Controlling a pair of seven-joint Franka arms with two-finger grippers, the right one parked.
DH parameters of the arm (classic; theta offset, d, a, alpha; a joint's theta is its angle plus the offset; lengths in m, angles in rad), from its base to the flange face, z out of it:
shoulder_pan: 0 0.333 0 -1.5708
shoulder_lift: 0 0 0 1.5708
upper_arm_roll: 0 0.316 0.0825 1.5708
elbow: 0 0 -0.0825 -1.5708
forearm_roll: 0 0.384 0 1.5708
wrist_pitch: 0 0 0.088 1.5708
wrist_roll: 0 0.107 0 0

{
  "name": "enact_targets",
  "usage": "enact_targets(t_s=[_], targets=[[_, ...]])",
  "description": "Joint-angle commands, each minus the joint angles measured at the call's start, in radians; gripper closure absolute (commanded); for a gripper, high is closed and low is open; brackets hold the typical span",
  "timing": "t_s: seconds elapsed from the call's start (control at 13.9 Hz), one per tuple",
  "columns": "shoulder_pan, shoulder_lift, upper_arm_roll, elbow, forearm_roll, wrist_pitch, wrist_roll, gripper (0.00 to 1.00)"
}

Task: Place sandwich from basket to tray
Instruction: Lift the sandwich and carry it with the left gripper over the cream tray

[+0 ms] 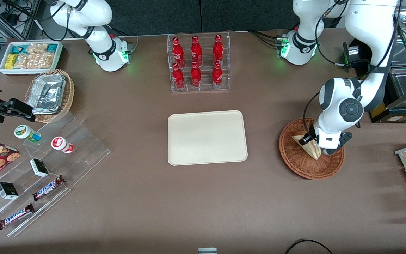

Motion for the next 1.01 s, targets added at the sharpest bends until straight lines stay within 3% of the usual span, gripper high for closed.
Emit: enact_targets(t_s=[0.0,0.07,0.14,0.36,0.58,0.79,0.94], targets=[[0.002,0.0,0.003,-0.009,0.016,0.025,-0.023,0.88],[0.002,0.002,0.003,-0.009,0.016,0.025,-0.023,0.98],[0.002,0.007,0.003,-0.006,0.016,0.022,-0.032,1.0],[-0.005,-0.004,0.005,0.011,0.018,-0.008,-0.043,1.0],[-0.029,-0.032,0.003,0.1,0.053,-0.173,-0.046,1.0],[-0.106,-0.029,-0.001,0.235,0.076,-0.349,-0.045,1.0],[-0.158,-0.023,-0.004,0.275,0.064,-0.365,-0.045,1.0]])
